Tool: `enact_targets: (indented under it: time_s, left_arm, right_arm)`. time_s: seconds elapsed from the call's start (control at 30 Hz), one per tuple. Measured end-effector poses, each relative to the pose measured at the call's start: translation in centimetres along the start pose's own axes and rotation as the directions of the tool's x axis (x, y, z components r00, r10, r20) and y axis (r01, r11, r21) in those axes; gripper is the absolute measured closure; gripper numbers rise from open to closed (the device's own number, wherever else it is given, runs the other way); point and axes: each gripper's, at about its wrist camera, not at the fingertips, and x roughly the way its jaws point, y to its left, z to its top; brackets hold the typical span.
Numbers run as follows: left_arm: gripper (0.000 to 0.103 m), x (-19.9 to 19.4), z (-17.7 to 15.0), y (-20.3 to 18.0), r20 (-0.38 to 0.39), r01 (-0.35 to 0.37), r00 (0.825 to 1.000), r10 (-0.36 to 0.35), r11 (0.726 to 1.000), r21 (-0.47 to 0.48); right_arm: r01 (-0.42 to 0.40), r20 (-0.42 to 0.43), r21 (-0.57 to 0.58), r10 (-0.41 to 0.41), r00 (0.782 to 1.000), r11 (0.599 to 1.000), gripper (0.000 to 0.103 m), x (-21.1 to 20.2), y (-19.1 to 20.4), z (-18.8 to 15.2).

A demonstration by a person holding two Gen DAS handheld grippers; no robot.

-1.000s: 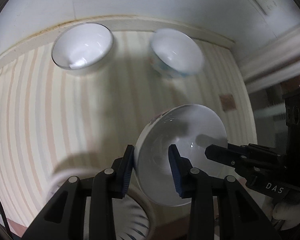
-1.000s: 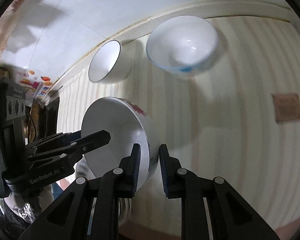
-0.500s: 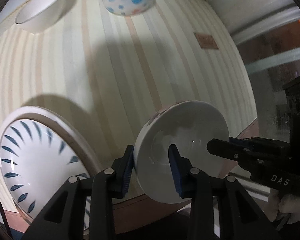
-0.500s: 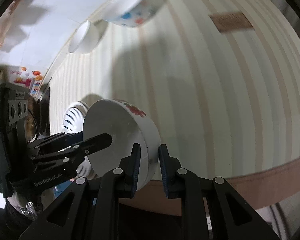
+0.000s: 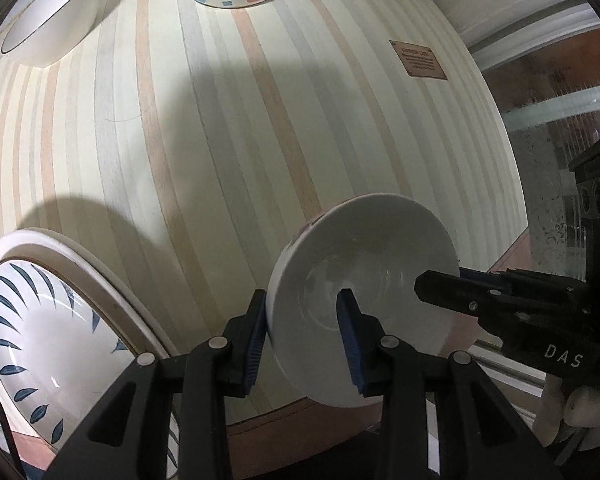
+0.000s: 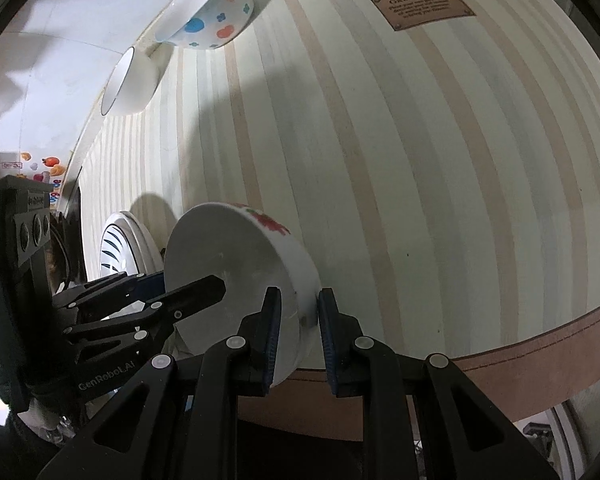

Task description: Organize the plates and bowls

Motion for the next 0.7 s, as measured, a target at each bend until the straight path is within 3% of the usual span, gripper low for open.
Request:
enact_targets:
  time_s: [0.17,0.37,0.5,0.6,0.7]
  left_arm:
    - [0.071,-3.0,-0.1,0.9,0.053,0.02,0.998,-0.019,1.0,-0.016]
    - [0.067,-10.2,1.9,5.4,0.206,-0.007,0.978,0.028,0.995,-0.102]
    - [0.065,-13.2,5.2,11.7,0.279,-0.035,0.955,0.104,0.97,-0.242]
    - [0.066,-14.4,8.0,17.5,0.312,-0.023,0.939,0.144,0.932,-0.361]
    - [0.066,-14.2,10.2,21.0,0.323,0.003,0.934,0.15,0.903,-0.43]
  right_arm:
    - [-0.017,-0.02,0.007,0.018,1.0,1.0,0.079,-0.3,0.5,0.6]
    - [-0.044,0.069,-0.03,0.046,0.997,0.999,0.075,-5.6,2.6,3.4]
    - [-0.094,0.117,-0.137,0.111,0.987,0.986,0.059,-7.0,7.9,8.9]
    - [-0.106,0.13,-0.207,0.135,0.982,0.973,0.058,-5.8,12.2,13.4]
    - [-0.121,0.123,-0.245,0.154,0.98,0.962,0.058,-2.9,16.2,18.2]
